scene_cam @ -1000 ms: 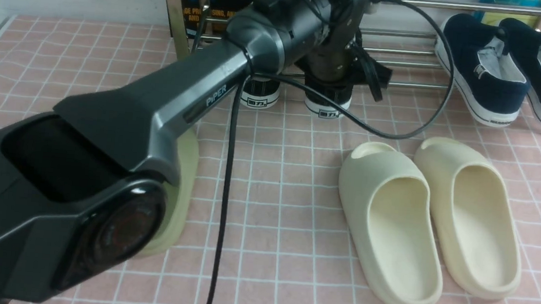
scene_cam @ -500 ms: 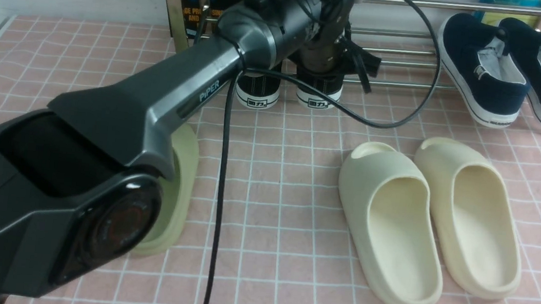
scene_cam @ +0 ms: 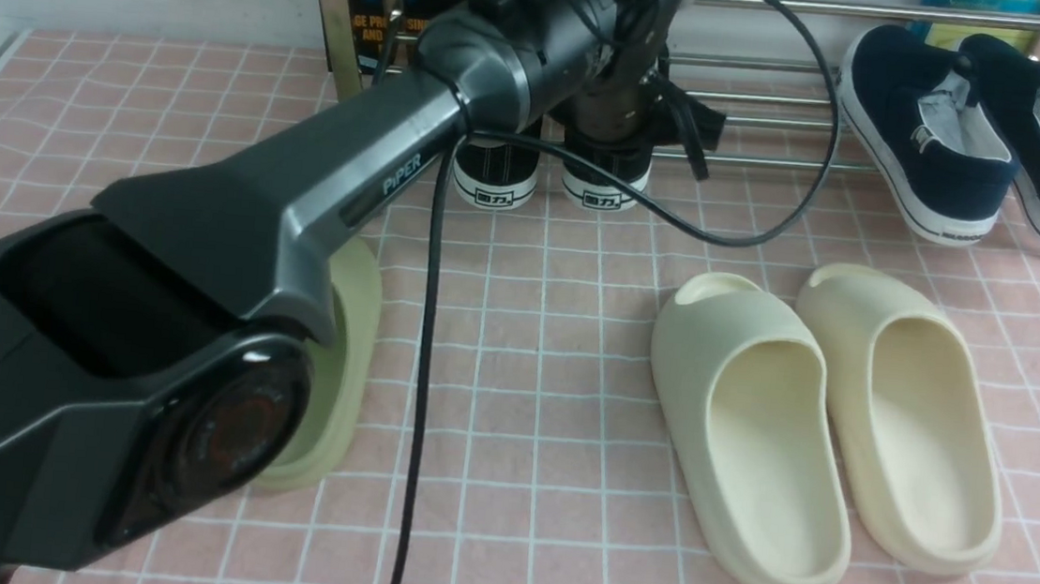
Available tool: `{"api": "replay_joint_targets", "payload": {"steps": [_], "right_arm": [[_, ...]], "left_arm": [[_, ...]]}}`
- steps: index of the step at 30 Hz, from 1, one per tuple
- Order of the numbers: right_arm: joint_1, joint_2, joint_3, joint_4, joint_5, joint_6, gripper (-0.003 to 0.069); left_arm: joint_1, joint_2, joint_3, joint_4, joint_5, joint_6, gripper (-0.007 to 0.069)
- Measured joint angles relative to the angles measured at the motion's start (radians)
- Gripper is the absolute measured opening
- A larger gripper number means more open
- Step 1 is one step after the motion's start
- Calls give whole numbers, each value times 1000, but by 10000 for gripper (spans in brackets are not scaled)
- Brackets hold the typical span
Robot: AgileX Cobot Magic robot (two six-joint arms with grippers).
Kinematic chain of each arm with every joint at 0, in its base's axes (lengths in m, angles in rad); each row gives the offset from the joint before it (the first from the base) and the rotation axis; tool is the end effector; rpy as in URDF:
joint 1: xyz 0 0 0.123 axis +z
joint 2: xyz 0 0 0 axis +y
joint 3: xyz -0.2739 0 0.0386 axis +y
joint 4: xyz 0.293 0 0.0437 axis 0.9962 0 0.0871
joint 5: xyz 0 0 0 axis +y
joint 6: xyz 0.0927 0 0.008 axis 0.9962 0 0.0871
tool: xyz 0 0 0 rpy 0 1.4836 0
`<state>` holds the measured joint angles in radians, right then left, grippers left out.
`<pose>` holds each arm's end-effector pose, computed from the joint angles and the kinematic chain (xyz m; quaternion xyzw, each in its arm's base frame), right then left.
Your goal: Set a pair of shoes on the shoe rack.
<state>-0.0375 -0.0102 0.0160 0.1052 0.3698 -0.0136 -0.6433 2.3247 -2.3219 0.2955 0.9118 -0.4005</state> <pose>0.1082 -0.0005 0.1744 0.0375 0.7999 0.0293 0.5983 0.4700 -0.3256 0.2738 0.1530 0.9097 -0.0567 0.3818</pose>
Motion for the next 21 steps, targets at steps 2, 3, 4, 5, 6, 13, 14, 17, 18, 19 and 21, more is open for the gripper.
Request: {"api": "replay_joint_targets", "payload": {"steps": [2,3,4,5,6,13,14,17,18,19,21], "right_arm": [[0,0,0,0,0,0,238],[0,0,0,0,0,0,238],[0,0,0,0,0,0,238],[0,0,0,0,0,0,238],[0,0,0,0,0,0,238],[0,0,0,0,0,0,238],[0,0,0,0,0,0,238],[0,0,0,0,0,0,238],[0,0,0,0,0,0,238],[0,0,0,0,0,0,238],[0,0,0,0,0,0,238]], "left_arm": [[0,-5,-4,-2,14,0,15],[-2,-10,-4,-2,19,0,16],[-2,-15,-4,-2,22,1,16],[-4,-24,-4,-2,25,4,16],[-7,-34,-5,-2,25,11,16],[-33,-147,-6,17,116,134,20],[-35,-170,-6,21,142,159,20],[-36,-252,-6,37,230,212,22],[-36,-278,-6,43,252,223,22],[-36,-298,-6,48,268,234,22],[-36,-395,-7,53,312,253,22]]}}
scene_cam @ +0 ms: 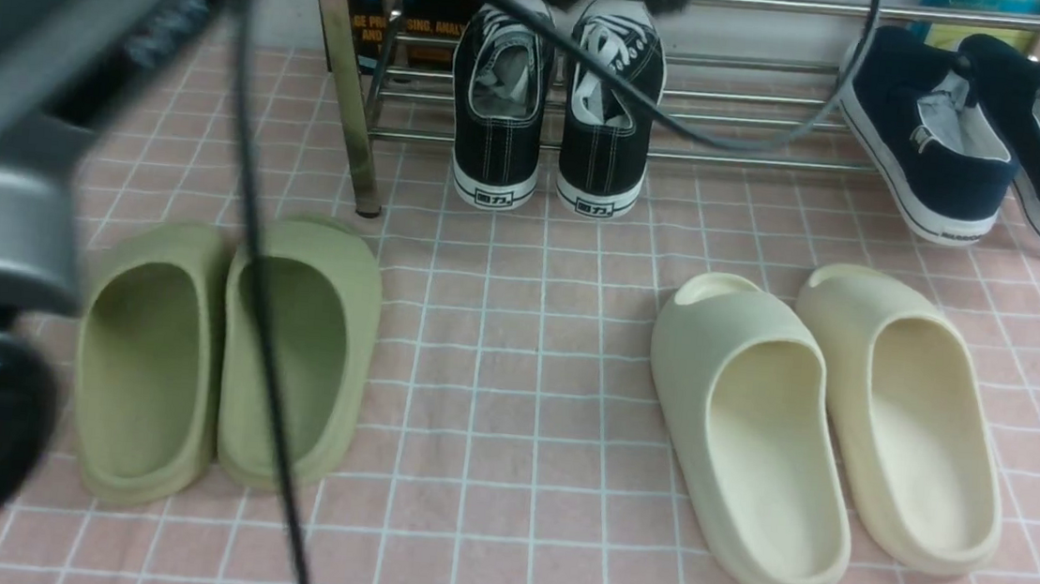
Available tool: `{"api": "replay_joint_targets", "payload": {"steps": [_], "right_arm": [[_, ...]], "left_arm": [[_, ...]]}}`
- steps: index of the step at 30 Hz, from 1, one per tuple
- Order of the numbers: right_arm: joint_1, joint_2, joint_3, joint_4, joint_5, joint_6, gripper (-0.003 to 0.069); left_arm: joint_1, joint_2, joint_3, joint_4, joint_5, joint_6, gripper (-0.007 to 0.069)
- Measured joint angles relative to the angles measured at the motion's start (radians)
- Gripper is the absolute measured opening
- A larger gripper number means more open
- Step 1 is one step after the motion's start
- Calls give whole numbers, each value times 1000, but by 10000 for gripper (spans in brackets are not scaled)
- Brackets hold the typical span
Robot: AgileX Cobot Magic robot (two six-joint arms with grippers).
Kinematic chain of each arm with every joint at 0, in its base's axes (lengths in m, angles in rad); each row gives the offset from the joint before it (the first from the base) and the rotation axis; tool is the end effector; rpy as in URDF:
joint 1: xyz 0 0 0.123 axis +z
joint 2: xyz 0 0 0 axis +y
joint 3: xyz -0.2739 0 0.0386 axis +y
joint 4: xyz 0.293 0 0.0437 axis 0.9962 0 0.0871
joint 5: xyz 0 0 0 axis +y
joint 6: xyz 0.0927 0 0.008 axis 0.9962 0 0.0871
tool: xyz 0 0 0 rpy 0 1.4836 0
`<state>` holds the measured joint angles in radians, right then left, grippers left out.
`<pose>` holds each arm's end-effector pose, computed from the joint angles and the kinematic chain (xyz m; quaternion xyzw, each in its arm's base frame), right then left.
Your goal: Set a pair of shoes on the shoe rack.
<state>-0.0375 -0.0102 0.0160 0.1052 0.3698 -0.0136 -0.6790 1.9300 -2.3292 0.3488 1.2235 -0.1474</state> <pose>0.1082 -0.0005 0.1744 0.0375 0.7999 0.0293 0.5983 0.3703 -0.2604 0.4620 0.2249 0.8720 -0.0016 0.4347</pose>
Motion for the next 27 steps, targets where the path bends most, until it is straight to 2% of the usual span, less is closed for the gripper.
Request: {"api": "replay_joint_targets", "payload": {"steps": [6,12,16,17,18,19,20,22,27], "right_arm": [[0,0,0,0,0,0,238],[0,0,0,0,0,0,238],[0,0,0,0,0,0,238],[0,0,0,0,0,0,238],[0,0,0,0,0,0,238],[0,0,0,0,0,0,238],[0,0,0,0,0,0,238],[0,0,0,0,0,0,238],[0,0,0,0,0,0,240]], "left_arm": [[0,-203,5,5,10,7,22],[0,-383,173,10,1,7,23],[0,-550,476,-6,-131,-21,30],[0,-592,550,-6,-178,-35,31],[0,-698,723,1,-302,-62,34],[0,-711,742,3,-317,-70,34],[0,-816,896,23,-434,-105,34],[0,-934,1061,59,-558,-147,35],[0,-1176,1402,172,-751,-254,39]]}}
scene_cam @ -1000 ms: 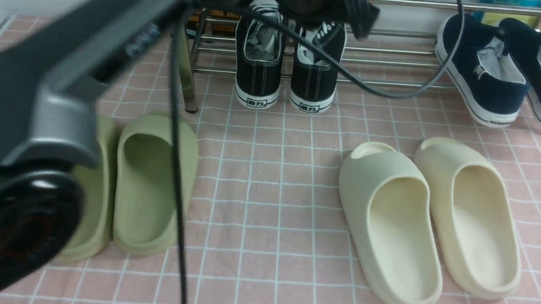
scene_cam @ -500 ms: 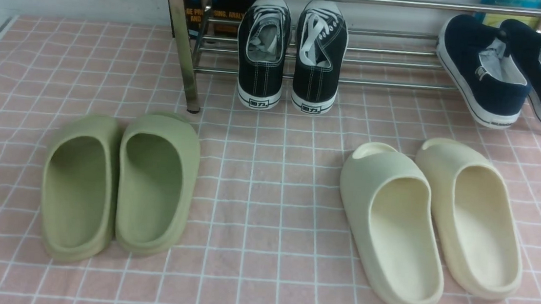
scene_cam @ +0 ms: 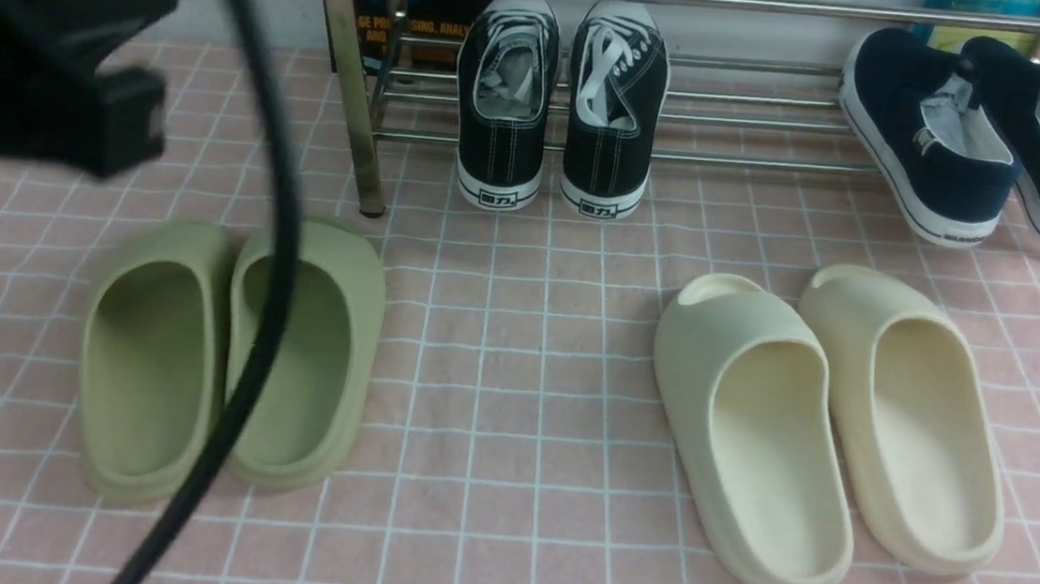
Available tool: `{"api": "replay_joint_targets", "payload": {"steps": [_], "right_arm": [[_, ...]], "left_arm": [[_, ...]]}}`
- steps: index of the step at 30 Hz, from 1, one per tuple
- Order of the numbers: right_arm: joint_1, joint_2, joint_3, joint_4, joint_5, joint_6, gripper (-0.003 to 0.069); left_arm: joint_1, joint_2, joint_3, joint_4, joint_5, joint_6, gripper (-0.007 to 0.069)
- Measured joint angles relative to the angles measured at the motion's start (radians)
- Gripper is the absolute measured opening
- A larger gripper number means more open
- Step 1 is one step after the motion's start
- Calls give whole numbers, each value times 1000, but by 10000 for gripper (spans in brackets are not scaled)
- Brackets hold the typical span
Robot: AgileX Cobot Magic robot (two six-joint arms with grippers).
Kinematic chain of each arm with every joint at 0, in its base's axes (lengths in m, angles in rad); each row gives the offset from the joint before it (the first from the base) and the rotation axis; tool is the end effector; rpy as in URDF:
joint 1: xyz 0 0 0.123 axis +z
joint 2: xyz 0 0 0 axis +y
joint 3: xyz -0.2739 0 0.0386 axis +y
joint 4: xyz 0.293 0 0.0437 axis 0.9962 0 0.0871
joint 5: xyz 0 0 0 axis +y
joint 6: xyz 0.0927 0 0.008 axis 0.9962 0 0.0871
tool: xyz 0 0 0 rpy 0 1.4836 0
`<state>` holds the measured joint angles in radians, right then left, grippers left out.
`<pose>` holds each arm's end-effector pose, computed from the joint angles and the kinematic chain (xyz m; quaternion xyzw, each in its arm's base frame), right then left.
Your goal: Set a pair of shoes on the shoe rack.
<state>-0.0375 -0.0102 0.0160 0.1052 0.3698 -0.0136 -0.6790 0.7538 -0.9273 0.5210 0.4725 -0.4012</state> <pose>0.1082 -0.0005 0.1744 0.0375 0.7999 0.0293 0.5983 0.1668 -0.1074 0.4180 0.2078 0.7299 -0.1104 0.6418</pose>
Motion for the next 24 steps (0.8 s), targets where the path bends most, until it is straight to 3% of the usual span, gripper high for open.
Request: {"api": "replay_joint_targets", "payload": {"steps": [5,10,24], "right_arm": [[0,0,0,0,0,0,240],[0,0,0,0,0,0,240],[0,0,0,0,0,0,240]], "left_arm": [[0,-147,203,88,-32,-75,37],[0,-247,247,96,-37,-141,21],[0,-685,336,54,45,-35,21]]}}
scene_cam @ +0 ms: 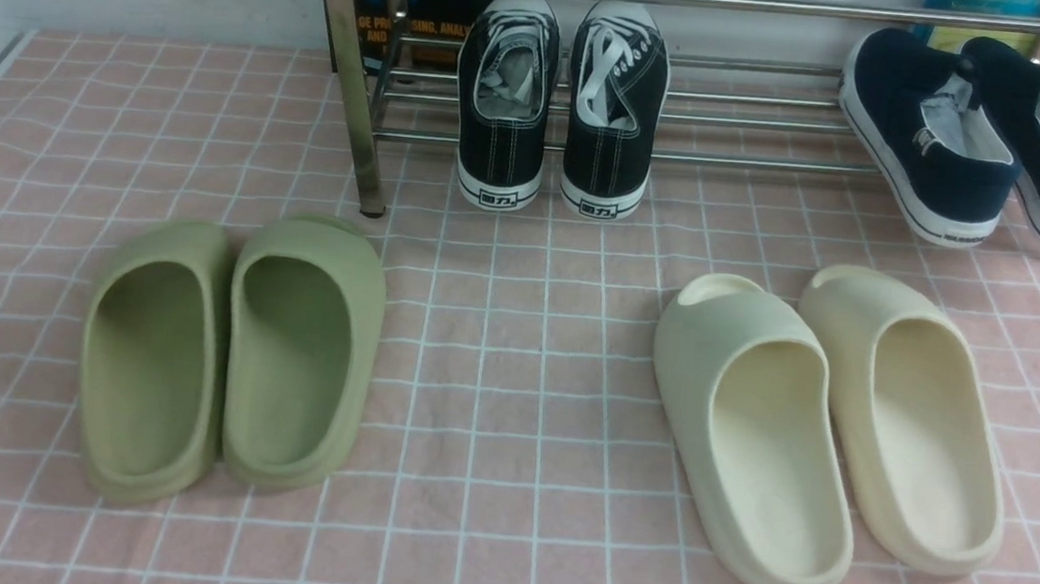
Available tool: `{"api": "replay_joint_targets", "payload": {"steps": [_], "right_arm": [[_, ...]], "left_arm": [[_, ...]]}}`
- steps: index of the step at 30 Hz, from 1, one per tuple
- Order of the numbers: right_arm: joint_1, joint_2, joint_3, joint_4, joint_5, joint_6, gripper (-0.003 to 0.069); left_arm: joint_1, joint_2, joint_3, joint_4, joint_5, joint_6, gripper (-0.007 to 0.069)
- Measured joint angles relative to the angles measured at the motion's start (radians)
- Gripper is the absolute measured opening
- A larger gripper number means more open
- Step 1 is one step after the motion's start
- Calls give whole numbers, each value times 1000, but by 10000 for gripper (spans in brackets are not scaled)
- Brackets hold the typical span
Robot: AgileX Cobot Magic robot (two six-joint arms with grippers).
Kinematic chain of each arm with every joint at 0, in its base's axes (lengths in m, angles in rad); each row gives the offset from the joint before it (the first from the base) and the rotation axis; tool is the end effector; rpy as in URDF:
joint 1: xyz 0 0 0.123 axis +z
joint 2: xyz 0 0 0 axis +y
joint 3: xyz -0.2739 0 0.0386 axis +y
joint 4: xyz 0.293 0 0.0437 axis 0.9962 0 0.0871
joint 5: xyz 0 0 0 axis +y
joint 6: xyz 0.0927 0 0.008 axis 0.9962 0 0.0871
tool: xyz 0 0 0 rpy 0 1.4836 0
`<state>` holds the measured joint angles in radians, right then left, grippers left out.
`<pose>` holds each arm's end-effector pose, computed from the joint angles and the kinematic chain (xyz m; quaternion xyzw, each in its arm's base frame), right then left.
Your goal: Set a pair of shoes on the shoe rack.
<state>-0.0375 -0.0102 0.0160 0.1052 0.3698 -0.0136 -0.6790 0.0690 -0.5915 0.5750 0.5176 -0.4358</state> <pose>0.1082 -0.0005 0.1744 0.0375 0.7999 0.0293 0.5983 0.0546 -0.0118 0.3790 0.1403 0.6338 -0.1401 0.7476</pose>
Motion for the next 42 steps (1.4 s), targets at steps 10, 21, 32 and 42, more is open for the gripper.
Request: {"api": "replay_joint_targets", "payload": {"steps": [10,21,32,42], "right_arm": [[0,0,0,0,0,0,240],[0,0,0,0,0,0,240],[0,0,0,0,0,0,240],[0,0,0,0,0,0,240]], "left_arm": [[0,-73,237,-153,-119,5,22],[0,-72,424,-154,-45,6,37],[98,-81,533,-134,-38,7,48],[476,-81,618,-430,-395,231,52]]}}
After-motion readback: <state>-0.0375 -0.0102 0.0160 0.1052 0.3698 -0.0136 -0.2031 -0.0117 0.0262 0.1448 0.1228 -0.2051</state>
